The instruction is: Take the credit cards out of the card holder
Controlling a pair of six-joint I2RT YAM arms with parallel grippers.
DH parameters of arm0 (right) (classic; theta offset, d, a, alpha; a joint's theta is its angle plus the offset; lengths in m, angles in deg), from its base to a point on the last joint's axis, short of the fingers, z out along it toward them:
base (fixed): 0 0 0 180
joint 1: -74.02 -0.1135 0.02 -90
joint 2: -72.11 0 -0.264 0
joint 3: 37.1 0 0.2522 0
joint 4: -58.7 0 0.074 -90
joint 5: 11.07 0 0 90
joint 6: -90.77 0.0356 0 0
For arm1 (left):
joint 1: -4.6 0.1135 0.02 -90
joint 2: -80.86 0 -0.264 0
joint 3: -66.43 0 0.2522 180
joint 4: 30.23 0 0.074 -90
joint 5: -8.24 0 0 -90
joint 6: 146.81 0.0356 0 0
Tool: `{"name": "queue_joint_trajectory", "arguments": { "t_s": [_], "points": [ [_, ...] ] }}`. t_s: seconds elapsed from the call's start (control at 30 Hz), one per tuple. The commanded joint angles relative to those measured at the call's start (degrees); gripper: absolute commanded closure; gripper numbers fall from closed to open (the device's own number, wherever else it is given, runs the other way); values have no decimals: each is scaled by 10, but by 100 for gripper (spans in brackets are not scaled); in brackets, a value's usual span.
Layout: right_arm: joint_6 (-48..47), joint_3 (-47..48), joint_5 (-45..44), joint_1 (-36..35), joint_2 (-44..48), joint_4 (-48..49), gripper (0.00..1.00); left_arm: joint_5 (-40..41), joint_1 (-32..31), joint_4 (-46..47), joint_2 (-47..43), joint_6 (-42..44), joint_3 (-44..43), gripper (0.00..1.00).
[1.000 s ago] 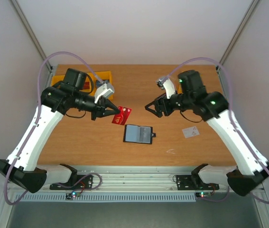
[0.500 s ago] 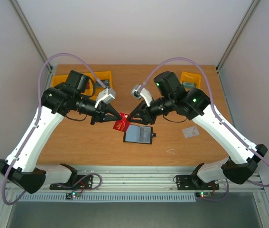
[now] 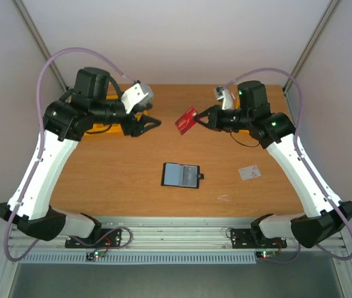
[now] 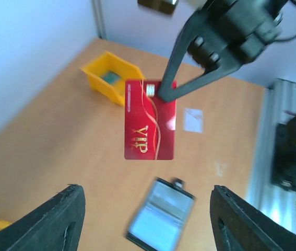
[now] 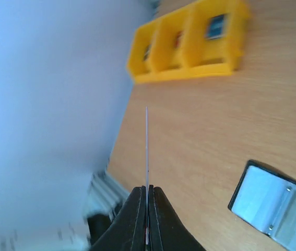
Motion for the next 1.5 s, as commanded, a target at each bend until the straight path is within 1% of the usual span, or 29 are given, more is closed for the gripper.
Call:
{"name": "queue_joint_trajectory", "arguments": {
  "t_s": [0.0,0.13,0.2,0.27,0.33,0.4,0.53,0.6,0.67,0.7,0.73,0.77,0.87,0.9,1.0,1.1,1.13,1.17,1.2,1.23,1.3,1.33,1.47],
  "points": [
    [290,-48,-50,43,18,119,99,179,-68,20,50,96,-88,34],
    [398,-64,-126,43,34,146,99,277,-171,27,62,235,-63,32],
    [440,-78,-147,39,41,162,99,340,-217,59,63,288,-26,31],
    [460,-82,-170,29,45,160,99,396,-245,114,65,352,10,27],
    [478,-88,-190,14,47,160,99,446,-262,177,73,406,43,24],
    [492,-100,-199,1,47,171,99,488,-269,247,80,461,67,24],
    [512,-115,-201,-20,45,196,99,521,-269,352,95,515,104,29],
    [516,-118,-199,-22,46,200,99,533,-269,380,103,525,117,36],
    [515,-119,-200,-22,49,200,99,539,-267,388,103,527,129,48],
    [513,-120,-201,-22,52,200,99,541,-266,394,102,526,136,57],
    [512,-120,-202,-22,53,200,99,543,-265,398,103,525,140,63],
    [511,-120,-202,-22,54,201,99,545,-264,402,103,525,143,74],
    [512,-120,-193,-22,53,210,99,548,-261,413,103,526,144,97],
    [512,-120,-189,-22,52,212,99,550,-260,421,104,527,145,99],
    [509,-122,-189,-22,57,212,99,551,-255,428,103,526,146,100],
    [495,-122,-196,-21,61,213,99,539,-244,410,102,511,138,100],
    [488,-120,-198,-21,60,212,94,528,-239,391,102,499,131,100],
    [482,-118,-200,-19,58,207,77,512,-234,360,104,490,116,100],
    [477,-118,-200,-16,57,205,48,498,-224,322,105,474,103,100],
    [468,-116,-199,-12,56,199,32,483,-214,293,107,450,89,100],
    [439,-104,-205,4,57,167,10,439,-187,229,109,423,62,100],
    [416,-94,-215,10,60,150,3,408,-170,199,109,416,52,100],
    [304,-53,-262,23,74,90,1,327,-76,93,123,425,18,100]
  ]
}}
